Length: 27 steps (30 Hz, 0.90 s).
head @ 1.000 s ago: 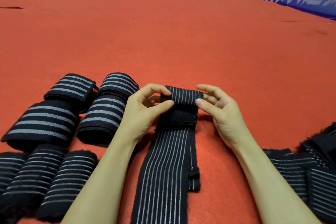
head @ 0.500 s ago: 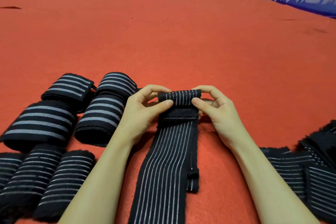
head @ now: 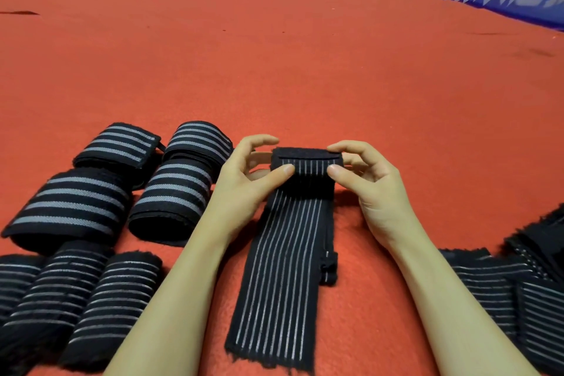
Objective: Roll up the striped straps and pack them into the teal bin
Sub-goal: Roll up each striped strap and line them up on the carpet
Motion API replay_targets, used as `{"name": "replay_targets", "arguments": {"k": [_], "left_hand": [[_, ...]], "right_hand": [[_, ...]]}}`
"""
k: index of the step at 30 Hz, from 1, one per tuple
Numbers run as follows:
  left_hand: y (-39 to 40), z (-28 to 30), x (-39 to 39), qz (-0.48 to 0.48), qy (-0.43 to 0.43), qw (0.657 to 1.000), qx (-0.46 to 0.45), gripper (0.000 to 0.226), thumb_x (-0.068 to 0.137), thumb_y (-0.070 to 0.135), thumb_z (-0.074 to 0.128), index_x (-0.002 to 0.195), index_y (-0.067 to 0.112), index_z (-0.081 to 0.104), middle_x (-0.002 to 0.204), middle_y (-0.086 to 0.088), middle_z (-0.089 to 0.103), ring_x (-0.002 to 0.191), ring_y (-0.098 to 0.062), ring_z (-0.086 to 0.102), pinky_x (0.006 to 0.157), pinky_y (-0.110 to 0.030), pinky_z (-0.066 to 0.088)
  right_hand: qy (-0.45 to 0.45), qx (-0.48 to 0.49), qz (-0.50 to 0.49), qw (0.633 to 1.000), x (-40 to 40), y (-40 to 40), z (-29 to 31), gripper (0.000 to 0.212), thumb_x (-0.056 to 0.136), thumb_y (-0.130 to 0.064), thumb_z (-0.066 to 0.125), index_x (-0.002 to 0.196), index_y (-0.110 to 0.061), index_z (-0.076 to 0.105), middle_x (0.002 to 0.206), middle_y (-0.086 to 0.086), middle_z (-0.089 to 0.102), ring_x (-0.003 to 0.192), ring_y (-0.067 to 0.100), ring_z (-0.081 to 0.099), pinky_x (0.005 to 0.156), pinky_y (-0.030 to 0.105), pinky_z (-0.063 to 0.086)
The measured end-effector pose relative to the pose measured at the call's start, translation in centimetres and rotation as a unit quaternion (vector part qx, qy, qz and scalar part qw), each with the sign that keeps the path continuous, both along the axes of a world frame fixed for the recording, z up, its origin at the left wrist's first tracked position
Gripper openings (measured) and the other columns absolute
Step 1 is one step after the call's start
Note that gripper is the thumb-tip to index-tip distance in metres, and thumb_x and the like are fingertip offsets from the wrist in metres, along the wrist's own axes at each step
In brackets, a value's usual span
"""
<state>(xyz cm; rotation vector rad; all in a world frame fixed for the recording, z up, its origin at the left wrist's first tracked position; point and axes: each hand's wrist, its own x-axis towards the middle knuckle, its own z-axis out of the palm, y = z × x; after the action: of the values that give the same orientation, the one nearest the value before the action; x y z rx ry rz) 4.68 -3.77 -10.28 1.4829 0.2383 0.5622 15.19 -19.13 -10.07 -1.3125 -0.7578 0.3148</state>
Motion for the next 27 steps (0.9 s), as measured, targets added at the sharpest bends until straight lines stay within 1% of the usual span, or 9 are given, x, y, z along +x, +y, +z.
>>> {"name": "replay_targets", "arguments": {"k": [3,7,13,14,16,18,20,24,27], "left_hand": [[0.12,-0.18,0.16,0.004,0.025,0.999,0.020,0.030,0.085,0.008,0.067,0.114,0.016,0.061,0.103,-0.006,0.068,0.067,-0.008,0.060,0.054,-0.021,0.045],[0.33,-0.32,0.14,0.005,0.009,1.000,0.011,0.027,0.087,0.004,0.064,0.111,0.016,0.061,0.107,-0.003,0.068,0.082,-0.013,0.064,0.072,-0.025,0.052],[0.41,-0.27,0.03,0.008,-0.034,0.999,0.018,0.039,0.075,-0.008,0.068,0.095,0.026,0.064,0.101,0.004,0.068,0.081,-0.024,0.059,0.077,-0.047,0.045],[0.36,-0.25,-0.02,0.004,-0.037,0.999,0.022,0.039,0.074,-0.008,0.066,0.092,0.027,0.064,0.101,0.003,0.068,0.076,-0.024,0.058,0.073,-0.046,0.044],[0.22,-0.04,-0.21,-0.010,-0.039,0.999,0.021,0.041,0.077,-0.014,0.062,0.093,0.023,0.061,0.101,0.000,0.067,0.058,-0.017,0.056,0.056,-0.028,0.049],[0.04,0.14,-0.33,-0.026,-0.037,0.998,0.032,0.035,0.080,-0.010,0.064,0.099,0.019,0.059,0.102,-0.004,0.064,0.061,-0.006,0.060,0.053,-0.016,0.047],[-0.08,0.14,-0.27,-0.027,-0.021,0.999,0.030,0.030,0.081,0.005,0.070,0.106,0.020,0.060,0.100,-0.002,0.065,0.072,-0.007,0.063,0.062,-0.017,0.049],[0.07,0.12,0.07,-0.011,-0.006,1.000,0.019,0.028,0.085,0.000,0.065,0.108,0.017,0.061,0.103,-0.007,0.065,0.060,-0.004,0.059,0.050,-0.011,0.044],[0.36,-0.16,0.16,-0.009,-0.040,0.999,0.035,0.038,0.077,-0.006,0.070,0.096,0.026,0.065,0.100,0.003,0.067,0.083,-0.012,0.064,0.074,-0.026,0.053]], "right_hand": [[-0.003,-0.004,0.003,1.000,0.24,0.04,-0.16,0.034,0.077,-0.002,0.070,0.105,-0.020,0.062,0.088,-0.005,0.068,0.083,0.010,0.063,0.075,0.022,0.051],[0.013,-0.039,-0.014,0.999,0.38,0.40,-0.47,0.037,0.074,-0.015,0.071,0.109,-0.020,0.061,0.095,-0.003,0.067,0.088,0.006,0.062,0.078,0.021,0.050],[-0.002,-0.052,-0.007,0.999,0.19,0.37,-0.38,0.023,0.085,-0.017,0.068,0.107,-0.024,0.065,0.075,-0.002,0.066,0.069,0.009,0.058,0.069,0.021,0.048],[-0.005,-0.054,-0.009,0.999,0.22,0.39,-0.39,0.022,0.085,-0.017,0.070,0.105,-0.024,0.066,0.079,-0.004,0.068,0.071,0.009,0.059,0.070,0.022,0.048],[-0.010,-0.044,-0.010,0.999,0.26,0.37,-0.42,0.022,0.083,-0.016,0.069,0.102,-0.025,0.067,0.089,-0.005,0.070,0.081,0.009,0.063,0.073,0.021,0.050],[-0.010,-0.031,-0.011,0.999,0.31,0.26,-0.48,0.024,0.083,-0.013,0.068,0.102,-0.027,0.067,0.092,-0.004,0.071,0.086,0.009,0.064,0.074,0.020,0.050],[-0.007,-0.026,-0.009,1.000,0.34,0.10,-0.47,0.027,0.085,-0.008,0.067,0.104,-0.027,0.067,0.092,-0.003,0.071,0.087,0.008,0.064,0.073,0.018,0.049],[0.006,-0.028,-0.005,1.000,0.38,0.31,-0.46,0.034,0.082,-0.005,0.070,0.111,-0.022,0.064,0.091,-0.002,0.069,0.087,0.007,0.063,0.075,0.018,0.049],[0.038,-0.018,-0.010,0.999,0.36,0.43,-0.45,0.035,0.075,-0.016,0.073,0.108,-0.019,0.062,0.091,-0.001,0.069,0.085,0.005,0.064,0.073,0.018,0.050]]}}
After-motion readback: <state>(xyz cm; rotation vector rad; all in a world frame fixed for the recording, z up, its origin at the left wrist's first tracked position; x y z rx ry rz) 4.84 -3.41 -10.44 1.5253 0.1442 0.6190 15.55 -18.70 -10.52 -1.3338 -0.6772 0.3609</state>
